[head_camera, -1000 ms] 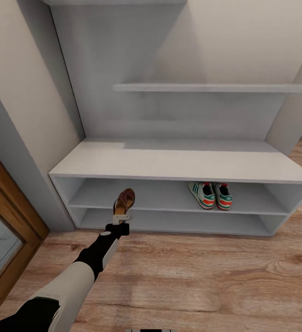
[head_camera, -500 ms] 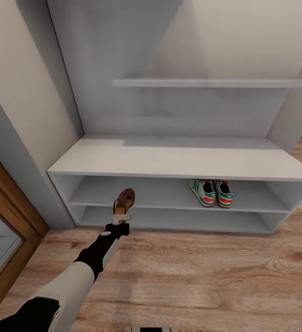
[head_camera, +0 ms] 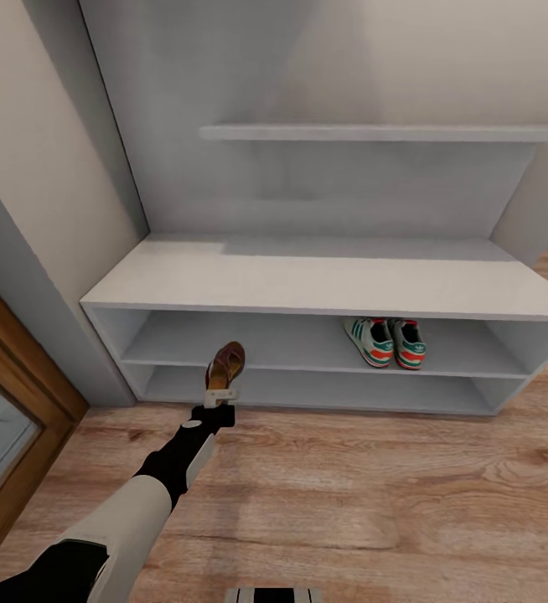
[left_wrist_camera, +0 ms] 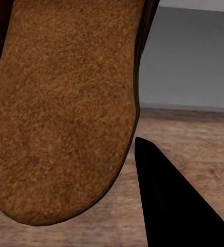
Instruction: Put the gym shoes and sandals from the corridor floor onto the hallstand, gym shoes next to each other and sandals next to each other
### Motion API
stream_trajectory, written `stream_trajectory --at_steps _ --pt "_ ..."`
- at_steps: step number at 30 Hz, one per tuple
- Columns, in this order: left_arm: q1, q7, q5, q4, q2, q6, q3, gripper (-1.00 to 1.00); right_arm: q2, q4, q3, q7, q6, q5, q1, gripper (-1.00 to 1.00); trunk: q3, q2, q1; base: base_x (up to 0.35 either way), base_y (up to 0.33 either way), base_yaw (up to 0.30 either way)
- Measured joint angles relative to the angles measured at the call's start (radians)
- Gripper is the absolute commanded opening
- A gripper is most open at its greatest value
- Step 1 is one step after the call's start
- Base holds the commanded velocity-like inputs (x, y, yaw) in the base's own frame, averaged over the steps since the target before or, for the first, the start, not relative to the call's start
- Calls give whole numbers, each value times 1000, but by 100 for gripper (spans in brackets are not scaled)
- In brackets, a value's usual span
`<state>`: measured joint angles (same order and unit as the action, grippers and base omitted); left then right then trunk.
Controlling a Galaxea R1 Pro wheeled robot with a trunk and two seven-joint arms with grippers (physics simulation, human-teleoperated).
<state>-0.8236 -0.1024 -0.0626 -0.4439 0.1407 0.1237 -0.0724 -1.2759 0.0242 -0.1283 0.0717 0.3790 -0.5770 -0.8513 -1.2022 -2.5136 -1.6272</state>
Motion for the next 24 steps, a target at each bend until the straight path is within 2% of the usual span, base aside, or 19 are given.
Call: stream_trajectory --at_steps 3,9,17,24 --pt "0 0 0 0 0 -1 0 -100 0 0 0 0 0 0 0 -100 0 0 0 74 29 0" --pt "0 0 -1 1 0 -2 2 -100 0 0 0 0 0 0 0 -100 0 0 0 241 104 0" --pt "0 0 -1 1 0 -2 2 -100 0 0 0 0 0 0 0 -100 0 0 0 58 17 0" --pt "0 0 -2 1 0 -2 2 -100 0 0 0 0 0 0 0 -100 0 0 0 235 72 0"
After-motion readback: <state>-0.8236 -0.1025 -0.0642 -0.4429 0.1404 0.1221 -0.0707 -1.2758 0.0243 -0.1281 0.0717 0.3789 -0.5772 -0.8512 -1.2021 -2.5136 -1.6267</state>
